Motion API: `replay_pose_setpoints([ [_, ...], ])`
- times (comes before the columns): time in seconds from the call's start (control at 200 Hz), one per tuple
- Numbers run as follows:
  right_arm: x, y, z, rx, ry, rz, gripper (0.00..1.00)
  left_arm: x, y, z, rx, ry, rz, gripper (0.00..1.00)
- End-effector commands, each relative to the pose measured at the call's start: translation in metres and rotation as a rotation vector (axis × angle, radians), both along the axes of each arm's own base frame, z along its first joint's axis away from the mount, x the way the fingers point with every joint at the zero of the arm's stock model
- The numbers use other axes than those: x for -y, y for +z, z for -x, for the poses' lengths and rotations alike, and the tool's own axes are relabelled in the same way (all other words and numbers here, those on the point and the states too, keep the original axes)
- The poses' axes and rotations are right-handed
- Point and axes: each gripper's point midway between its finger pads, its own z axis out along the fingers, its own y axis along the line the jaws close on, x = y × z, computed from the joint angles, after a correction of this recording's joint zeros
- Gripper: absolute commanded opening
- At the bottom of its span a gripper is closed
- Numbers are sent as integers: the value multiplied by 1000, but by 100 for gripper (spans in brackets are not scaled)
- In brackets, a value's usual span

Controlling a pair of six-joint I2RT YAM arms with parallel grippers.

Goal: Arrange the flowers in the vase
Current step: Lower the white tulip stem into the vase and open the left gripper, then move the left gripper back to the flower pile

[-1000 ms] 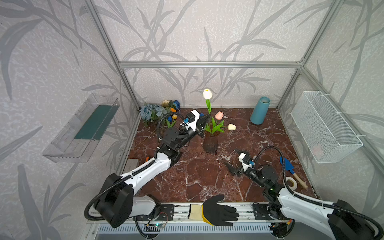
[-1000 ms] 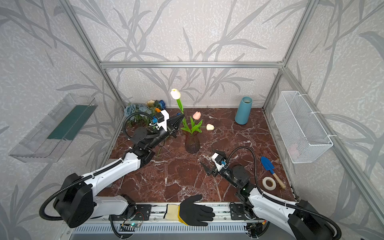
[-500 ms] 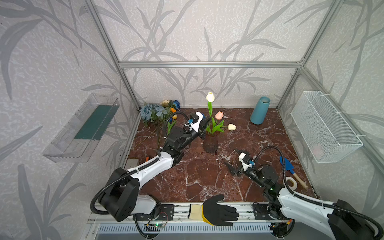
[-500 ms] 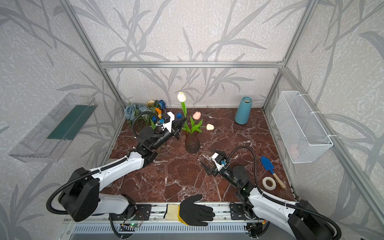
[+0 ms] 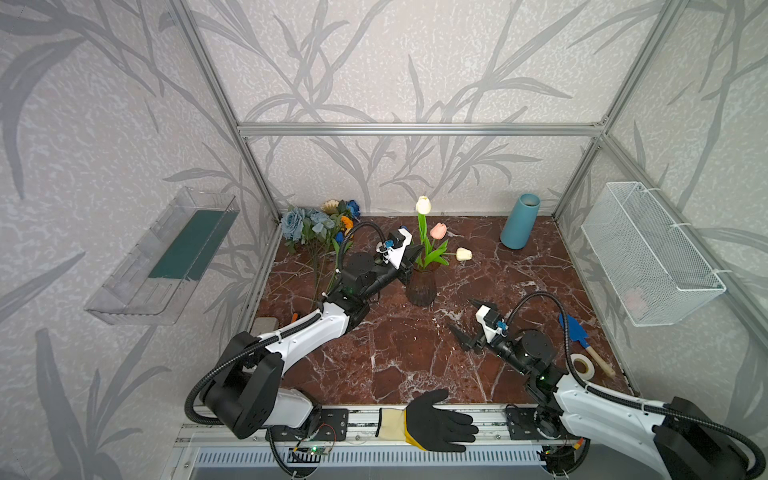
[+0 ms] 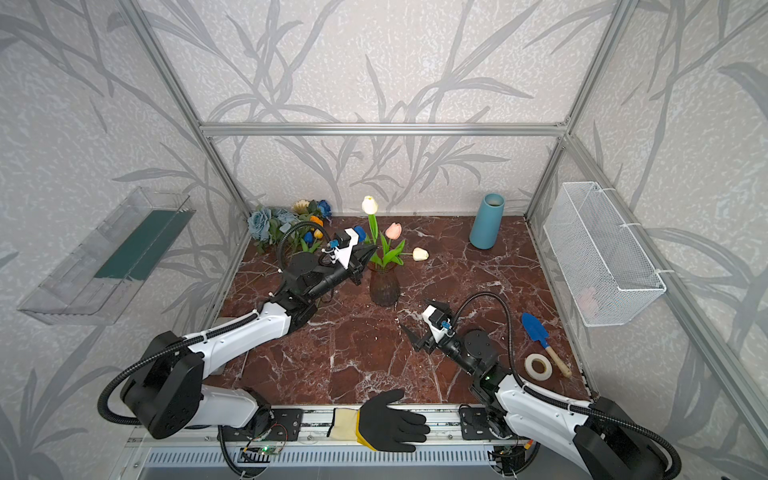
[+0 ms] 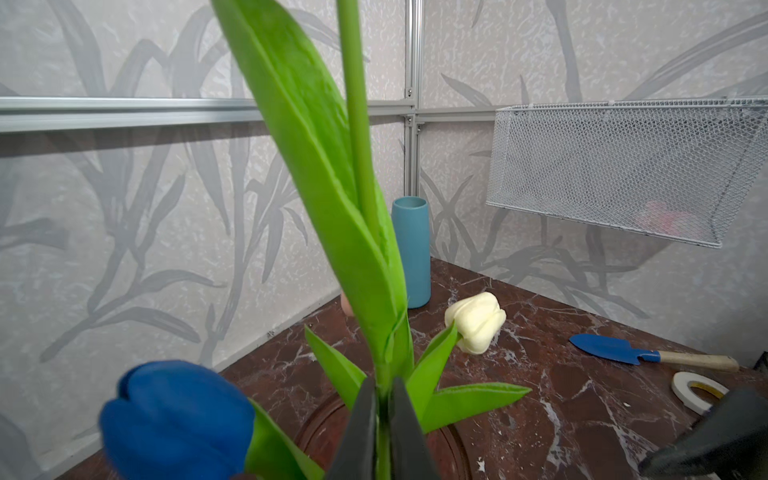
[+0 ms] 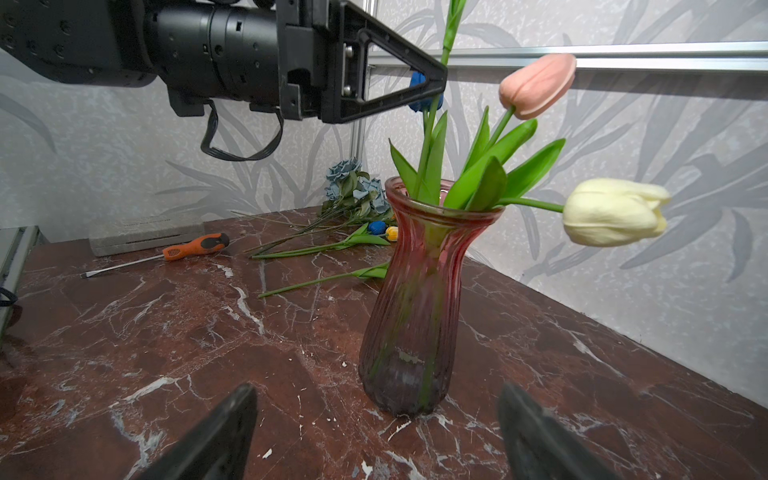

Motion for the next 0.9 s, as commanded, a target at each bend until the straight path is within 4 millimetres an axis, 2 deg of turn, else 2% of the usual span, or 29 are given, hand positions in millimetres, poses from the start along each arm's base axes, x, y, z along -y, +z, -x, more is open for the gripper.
replay_pose_setpoints([
  [0.0, -1, 4, 0, 16, -1, -9, 91, 5, 8, 1, 28, -19, -22, 19],
  [0.19, -2, 5, 0, 17, 4, -10, 91, 1, 5, -1, 5, 7, -54, 27],
  [0.59, -1, 4, 0, 14, 4, -7, 91, -15, 0, 5, -5, 64, -136, 32],
  [0.77, -2, 4, 0, 13, 5, -7, 91, -43, 12, 4, 12, 162, -127, 32],
  [0.895, -2, 5, 0, 14, 5, -10, 91, -78, 20, -3, -9, 259, -83, 32],
])
